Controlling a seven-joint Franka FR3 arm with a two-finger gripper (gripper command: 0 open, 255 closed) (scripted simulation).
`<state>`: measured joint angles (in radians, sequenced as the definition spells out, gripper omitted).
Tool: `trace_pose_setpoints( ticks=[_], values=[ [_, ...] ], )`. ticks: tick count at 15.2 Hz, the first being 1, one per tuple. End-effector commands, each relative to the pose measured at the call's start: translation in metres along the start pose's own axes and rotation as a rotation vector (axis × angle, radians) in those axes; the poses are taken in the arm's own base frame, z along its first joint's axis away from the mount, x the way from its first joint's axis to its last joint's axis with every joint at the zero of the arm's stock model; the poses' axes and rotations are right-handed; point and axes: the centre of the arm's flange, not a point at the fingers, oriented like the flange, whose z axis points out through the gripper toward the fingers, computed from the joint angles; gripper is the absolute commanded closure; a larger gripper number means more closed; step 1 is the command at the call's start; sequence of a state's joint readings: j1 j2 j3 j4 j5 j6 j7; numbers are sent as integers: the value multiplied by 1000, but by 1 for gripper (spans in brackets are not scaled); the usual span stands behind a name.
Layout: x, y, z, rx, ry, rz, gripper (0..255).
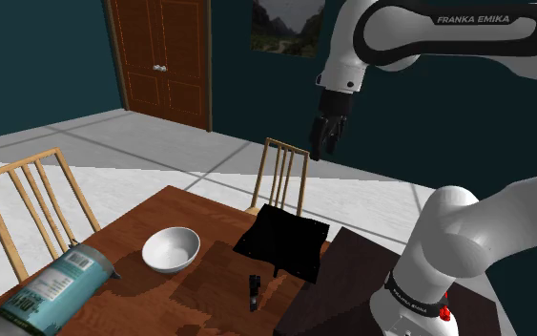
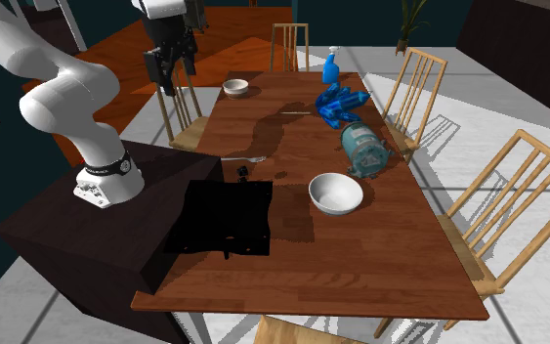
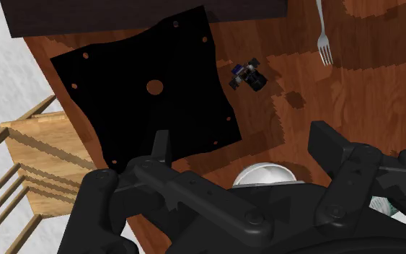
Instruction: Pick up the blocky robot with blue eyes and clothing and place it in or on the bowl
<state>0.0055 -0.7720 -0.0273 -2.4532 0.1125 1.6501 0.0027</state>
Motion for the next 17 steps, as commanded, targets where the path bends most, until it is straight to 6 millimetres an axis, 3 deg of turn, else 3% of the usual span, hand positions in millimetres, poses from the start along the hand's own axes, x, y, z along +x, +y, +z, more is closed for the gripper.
trace_pose_setpoints(
  ticks=[1, 17],
  values=[
    [0, 0, 0, 0, 0, 0, 0],
    [38, -86, 196, -94, -1, 54, 0]
  ],
)
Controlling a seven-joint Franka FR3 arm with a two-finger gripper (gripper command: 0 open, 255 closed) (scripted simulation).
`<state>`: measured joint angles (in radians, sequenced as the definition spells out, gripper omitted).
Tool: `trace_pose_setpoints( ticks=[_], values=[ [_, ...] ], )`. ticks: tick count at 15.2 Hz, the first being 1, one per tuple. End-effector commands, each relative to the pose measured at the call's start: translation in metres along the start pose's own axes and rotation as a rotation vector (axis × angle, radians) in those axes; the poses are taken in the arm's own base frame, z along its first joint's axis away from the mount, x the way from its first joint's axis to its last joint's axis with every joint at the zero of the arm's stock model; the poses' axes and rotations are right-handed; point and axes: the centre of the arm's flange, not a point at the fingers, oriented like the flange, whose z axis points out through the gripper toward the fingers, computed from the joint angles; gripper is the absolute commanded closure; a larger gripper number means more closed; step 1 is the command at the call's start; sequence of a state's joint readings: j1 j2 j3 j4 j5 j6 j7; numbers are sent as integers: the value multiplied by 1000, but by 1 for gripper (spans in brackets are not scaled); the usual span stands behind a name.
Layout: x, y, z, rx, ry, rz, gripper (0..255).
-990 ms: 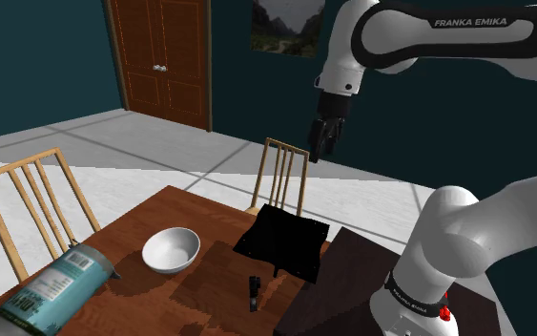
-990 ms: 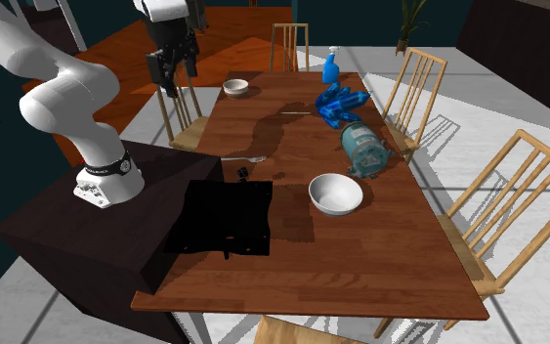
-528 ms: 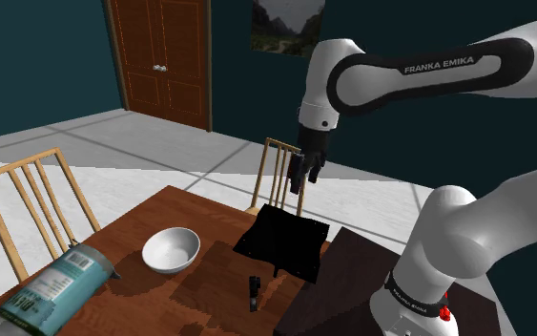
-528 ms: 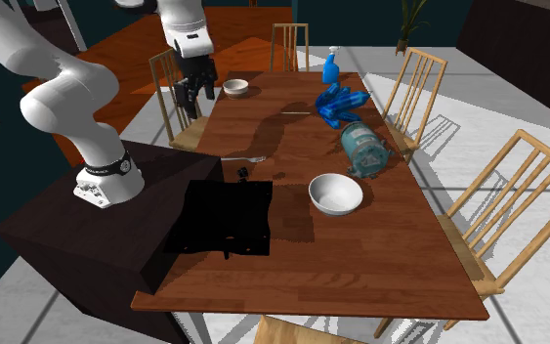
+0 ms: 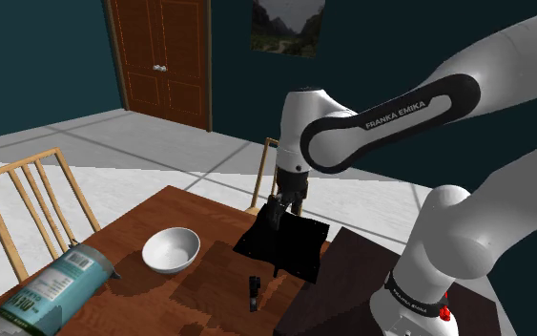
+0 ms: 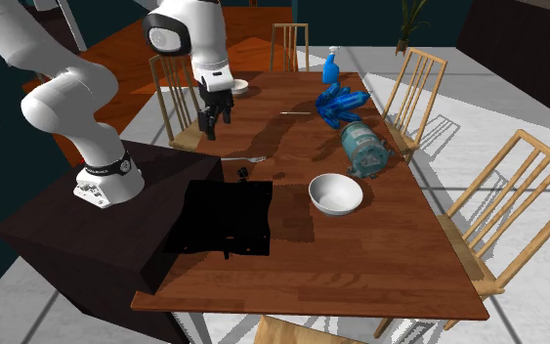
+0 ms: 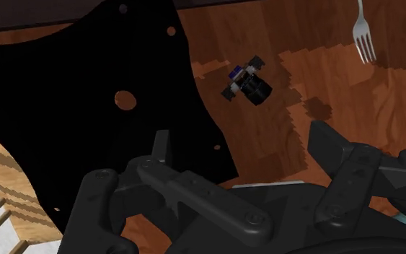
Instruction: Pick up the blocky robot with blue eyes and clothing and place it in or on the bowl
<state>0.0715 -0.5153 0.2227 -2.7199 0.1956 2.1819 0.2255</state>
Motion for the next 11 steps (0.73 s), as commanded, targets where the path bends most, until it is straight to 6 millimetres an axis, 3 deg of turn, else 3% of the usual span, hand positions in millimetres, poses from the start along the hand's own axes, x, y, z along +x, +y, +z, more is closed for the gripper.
trace_pose_setpoints(
  ticks=[1, 11],
  values=[
    [7, -12, 23, -11, 2, 7, 0],
    [31, -67, 145, -69, 2, 41, 0]
  ],
)
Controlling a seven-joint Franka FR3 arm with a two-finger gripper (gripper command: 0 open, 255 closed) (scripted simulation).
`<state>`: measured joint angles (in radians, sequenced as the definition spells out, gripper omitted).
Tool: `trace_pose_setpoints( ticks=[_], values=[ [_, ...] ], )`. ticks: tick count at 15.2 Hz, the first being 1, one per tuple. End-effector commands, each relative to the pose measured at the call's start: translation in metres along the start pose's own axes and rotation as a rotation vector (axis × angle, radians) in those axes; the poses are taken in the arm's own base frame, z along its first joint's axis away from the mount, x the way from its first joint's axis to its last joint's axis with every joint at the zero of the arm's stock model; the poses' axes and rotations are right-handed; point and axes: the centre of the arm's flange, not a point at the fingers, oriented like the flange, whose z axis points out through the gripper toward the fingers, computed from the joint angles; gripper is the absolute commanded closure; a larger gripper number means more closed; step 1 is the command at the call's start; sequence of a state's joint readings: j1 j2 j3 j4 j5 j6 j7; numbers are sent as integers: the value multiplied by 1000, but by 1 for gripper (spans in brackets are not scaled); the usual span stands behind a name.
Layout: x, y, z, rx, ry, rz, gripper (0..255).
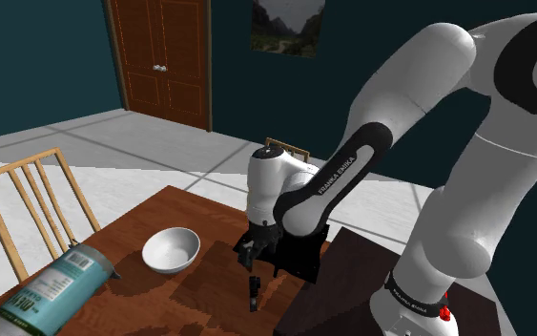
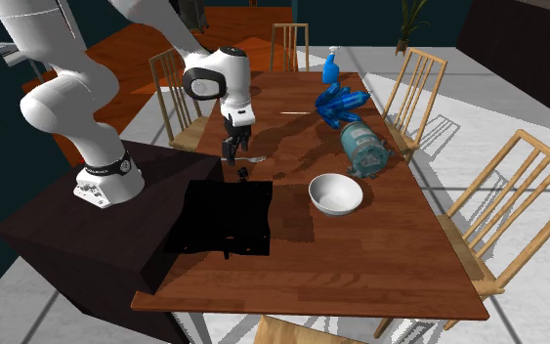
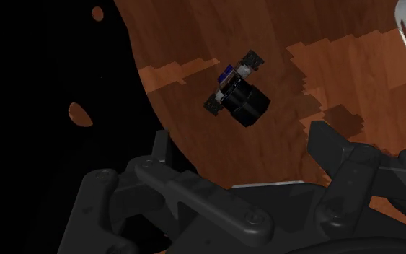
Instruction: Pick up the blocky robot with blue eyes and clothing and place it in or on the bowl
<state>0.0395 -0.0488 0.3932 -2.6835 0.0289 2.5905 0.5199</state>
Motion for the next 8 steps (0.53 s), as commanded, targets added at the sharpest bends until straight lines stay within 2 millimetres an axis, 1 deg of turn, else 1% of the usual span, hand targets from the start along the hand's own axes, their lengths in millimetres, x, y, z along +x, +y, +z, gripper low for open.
trace_pose_setpoints(
  ticks=[1, 2, 3, 8],
  values=[
    [5, -14, 25, -9, 1, 6, 0],
    [8, -20, 37, -15, 1, 10, 0],
    [9, -23, 43, -18, 1, 11, 0],
    [9, -22, 69, -18, 1, 11, 0]
  ],
)
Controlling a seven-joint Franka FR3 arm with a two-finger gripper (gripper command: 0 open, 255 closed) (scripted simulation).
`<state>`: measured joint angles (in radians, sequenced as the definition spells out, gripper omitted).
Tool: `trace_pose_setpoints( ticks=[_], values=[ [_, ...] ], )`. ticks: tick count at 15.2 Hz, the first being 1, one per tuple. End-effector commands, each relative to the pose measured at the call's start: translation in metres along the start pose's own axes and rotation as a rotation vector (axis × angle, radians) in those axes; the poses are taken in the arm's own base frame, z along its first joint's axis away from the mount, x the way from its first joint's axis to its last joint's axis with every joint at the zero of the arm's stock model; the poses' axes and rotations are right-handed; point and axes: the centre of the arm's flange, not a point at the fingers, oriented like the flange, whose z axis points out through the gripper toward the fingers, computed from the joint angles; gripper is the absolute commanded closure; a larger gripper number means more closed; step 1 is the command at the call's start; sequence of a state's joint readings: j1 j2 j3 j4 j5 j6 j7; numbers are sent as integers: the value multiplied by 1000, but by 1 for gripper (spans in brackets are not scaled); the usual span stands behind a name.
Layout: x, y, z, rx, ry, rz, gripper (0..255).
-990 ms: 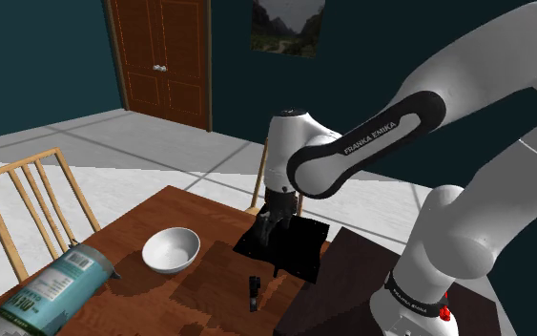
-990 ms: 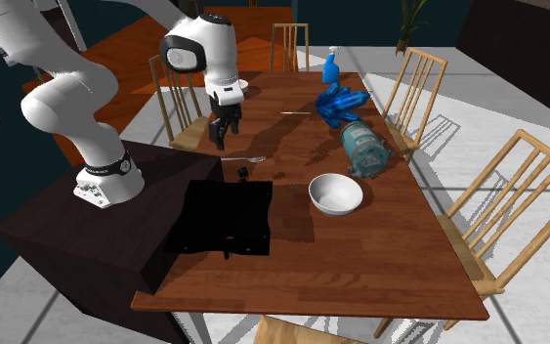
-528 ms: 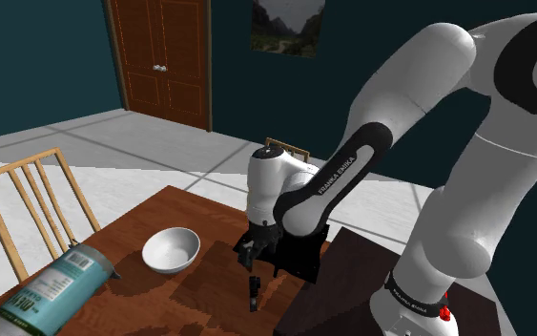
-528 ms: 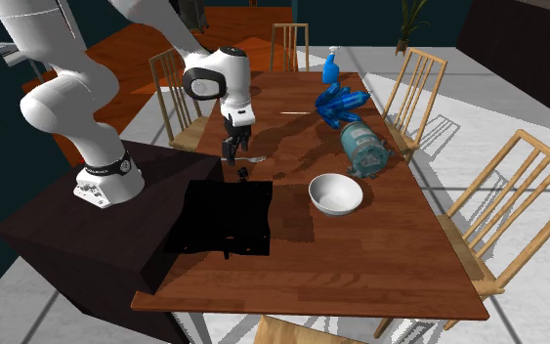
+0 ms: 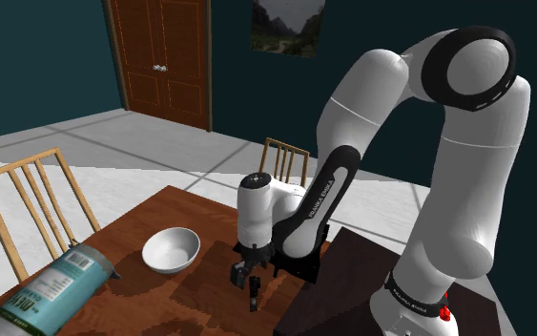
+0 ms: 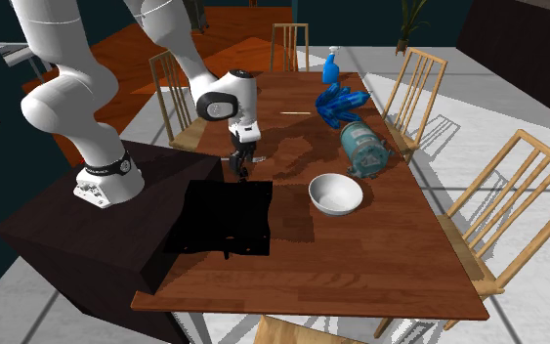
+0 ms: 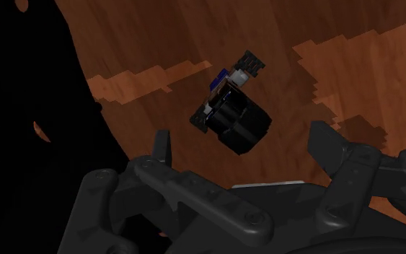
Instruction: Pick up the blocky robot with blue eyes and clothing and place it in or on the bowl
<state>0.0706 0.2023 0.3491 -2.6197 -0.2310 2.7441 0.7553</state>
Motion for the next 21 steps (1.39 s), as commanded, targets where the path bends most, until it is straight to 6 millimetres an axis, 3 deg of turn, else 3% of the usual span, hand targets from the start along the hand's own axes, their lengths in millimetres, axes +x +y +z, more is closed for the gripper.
trace_pose_setpoints(
  ticks=[1, 3, 10, 11, 21],
  values=[
    [0, -1, 10, 0, 0, 0, 0],
    [0, -1, 19, 0, 0, 0, 0],
    [0, -1, 19, 0, 0, 0, 0],
    [0, -1, 19, 0, 0, 0, 255],
    [0, -1, 13, 0, 0, 0, 255]
  ],
)
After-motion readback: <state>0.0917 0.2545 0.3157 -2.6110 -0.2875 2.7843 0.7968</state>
